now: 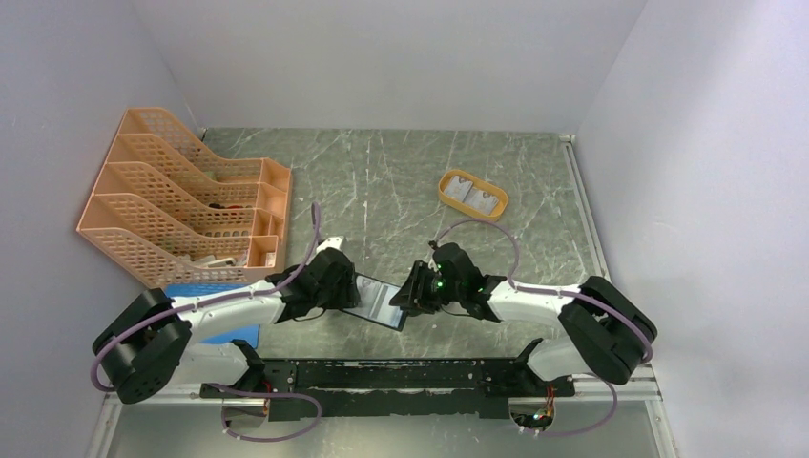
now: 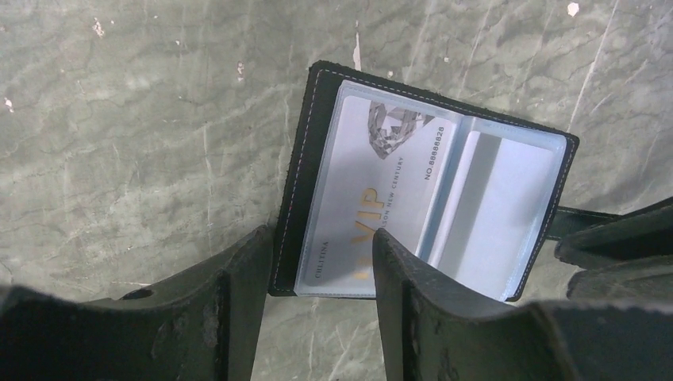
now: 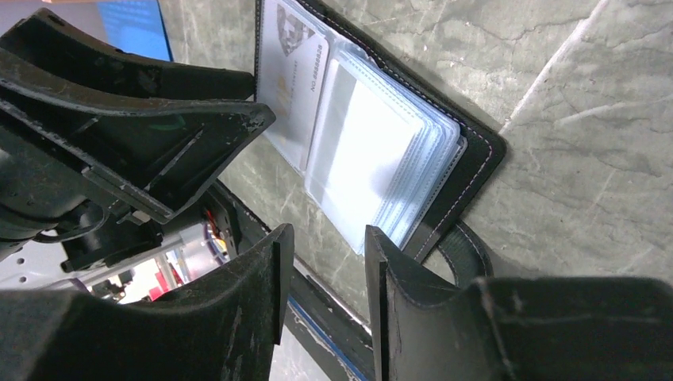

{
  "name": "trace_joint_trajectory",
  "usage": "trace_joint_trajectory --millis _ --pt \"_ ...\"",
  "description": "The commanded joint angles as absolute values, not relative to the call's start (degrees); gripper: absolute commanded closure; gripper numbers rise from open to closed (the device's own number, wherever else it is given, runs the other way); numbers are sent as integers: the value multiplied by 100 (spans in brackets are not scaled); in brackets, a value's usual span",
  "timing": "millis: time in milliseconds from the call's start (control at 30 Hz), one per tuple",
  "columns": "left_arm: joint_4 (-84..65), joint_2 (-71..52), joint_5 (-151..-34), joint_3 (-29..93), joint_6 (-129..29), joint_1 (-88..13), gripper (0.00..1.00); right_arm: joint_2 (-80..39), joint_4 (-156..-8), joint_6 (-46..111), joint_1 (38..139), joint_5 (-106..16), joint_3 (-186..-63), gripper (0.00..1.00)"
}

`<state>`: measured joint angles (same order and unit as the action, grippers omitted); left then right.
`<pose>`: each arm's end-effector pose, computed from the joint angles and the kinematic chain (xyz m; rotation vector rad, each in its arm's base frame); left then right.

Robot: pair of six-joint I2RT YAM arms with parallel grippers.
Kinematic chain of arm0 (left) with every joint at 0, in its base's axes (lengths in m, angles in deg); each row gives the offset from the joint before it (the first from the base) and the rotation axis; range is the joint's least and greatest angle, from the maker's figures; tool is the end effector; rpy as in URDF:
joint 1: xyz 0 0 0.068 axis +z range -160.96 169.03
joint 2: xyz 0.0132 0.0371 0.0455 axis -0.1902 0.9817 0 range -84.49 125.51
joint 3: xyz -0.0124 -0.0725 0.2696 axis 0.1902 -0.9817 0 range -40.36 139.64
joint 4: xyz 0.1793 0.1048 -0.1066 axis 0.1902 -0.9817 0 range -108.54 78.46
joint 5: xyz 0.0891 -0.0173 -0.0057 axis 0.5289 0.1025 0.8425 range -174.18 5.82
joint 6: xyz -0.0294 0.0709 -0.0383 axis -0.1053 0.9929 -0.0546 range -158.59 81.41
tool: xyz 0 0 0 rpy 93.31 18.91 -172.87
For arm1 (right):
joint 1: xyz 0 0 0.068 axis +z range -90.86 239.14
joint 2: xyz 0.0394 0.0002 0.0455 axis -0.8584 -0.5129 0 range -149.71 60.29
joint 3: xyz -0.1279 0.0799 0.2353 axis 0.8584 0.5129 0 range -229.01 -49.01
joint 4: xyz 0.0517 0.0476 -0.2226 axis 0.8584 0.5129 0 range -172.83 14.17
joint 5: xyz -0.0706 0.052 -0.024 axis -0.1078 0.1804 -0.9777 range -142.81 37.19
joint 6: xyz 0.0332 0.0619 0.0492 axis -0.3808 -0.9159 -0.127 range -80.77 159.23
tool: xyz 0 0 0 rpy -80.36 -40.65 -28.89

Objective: Put the credit cards into the card holder
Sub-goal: Turn over the card slot in the card holder.

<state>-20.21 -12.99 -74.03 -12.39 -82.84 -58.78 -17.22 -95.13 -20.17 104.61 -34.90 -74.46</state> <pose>0.1590 -0.1557 0.1486 0.0020 2.5226 -0.4658 0.1609 0.1967 0.1521 0.1235 2.5824 1.2059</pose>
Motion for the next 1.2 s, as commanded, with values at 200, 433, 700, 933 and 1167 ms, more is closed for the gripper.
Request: trace_joint_trajectory --millis 200,433,700,933,1167 --pt "-1881 -1550 -7743 -1476 -8342 -5859 47 -2121 -9606 -2194 10555 -3516 -7449 56" --pt "-1863 -1651 -7781 -1519 -8316 -5860 48 -2208 -9554 -2201 10563 -3630 -7416 54" --pt "-1607 -1582 -8086 -1607 -8307 -5856 49 -2465 -9856 -2259 10633 -3470 -7473 54" --pt "-1553 -1573 -8161 -1659 -8325 -5852 50 -2306 -9957 -2269 10725 -3522 -7567 55" --pt "-1573 -1566 -8162 -1610 -8281 -5852 50 -2243 -9954 -2168 10748 -3520 -7675 57"
